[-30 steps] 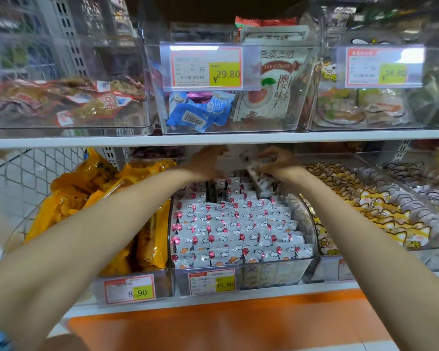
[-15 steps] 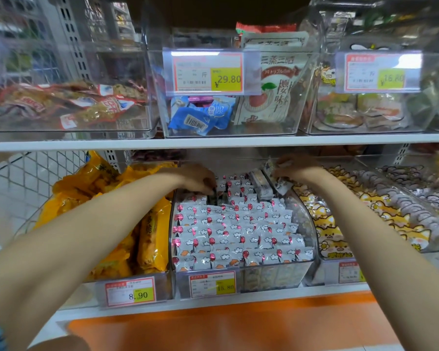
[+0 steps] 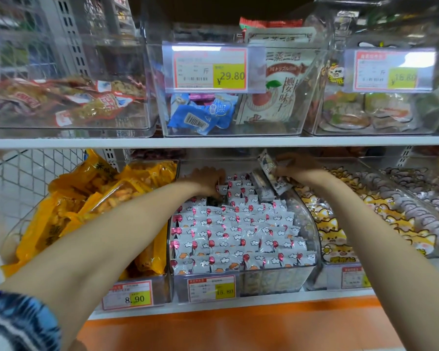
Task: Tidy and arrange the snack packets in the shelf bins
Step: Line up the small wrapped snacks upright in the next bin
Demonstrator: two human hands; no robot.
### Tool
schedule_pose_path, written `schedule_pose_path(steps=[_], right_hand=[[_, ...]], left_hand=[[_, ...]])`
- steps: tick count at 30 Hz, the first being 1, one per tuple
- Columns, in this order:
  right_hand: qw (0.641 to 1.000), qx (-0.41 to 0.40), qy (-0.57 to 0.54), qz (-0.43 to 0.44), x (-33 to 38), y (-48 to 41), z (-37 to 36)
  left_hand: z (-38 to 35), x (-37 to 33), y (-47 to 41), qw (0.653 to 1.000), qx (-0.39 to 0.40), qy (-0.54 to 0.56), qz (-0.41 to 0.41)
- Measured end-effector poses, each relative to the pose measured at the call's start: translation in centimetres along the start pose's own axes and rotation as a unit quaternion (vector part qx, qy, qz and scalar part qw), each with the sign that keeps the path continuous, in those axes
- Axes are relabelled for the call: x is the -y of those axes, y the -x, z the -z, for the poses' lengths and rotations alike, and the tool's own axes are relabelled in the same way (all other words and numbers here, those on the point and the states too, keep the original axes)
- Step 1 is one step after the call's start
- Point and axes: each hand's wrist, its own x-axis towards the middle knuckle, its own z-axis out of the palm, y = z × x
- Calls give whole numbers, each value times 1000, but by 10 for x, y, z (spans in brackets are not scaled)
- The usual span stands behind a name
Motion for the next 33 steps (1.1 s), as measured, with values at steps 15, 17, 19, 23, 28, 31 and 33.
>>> schedule_pose_path(steps=[15, 17, 19, 23, 28, 31, 33], right_hand=[[997, 25, -77, -15, 2, -1, 2], [997, 21, -73, -8, 0, -1, 3], [998, 20, -58, -6, 0, 0, 2], [1000, 7, 4, -12, 1, -2, -3], [997, 3, 74, 7, -2, -3, -4], [994, 15, 102, 18, -4, -2, -6], [994, 13, 107, 17, -3, -3, -8]], left_hand=[[9, -1, 0, 999, -37, -16, 0], [10, 3, -2, 999, -36, 12, -4], [10, 4, -2, 999, -28, 17, -10], [8, 2, -4, 1000, -15, 18, -14], [13, 6, -2, 996, -42, 84, -1], [19, 6, 3, 983, -111, 146, 25], [23, 6, 6, 974, -128, 184, 40]])
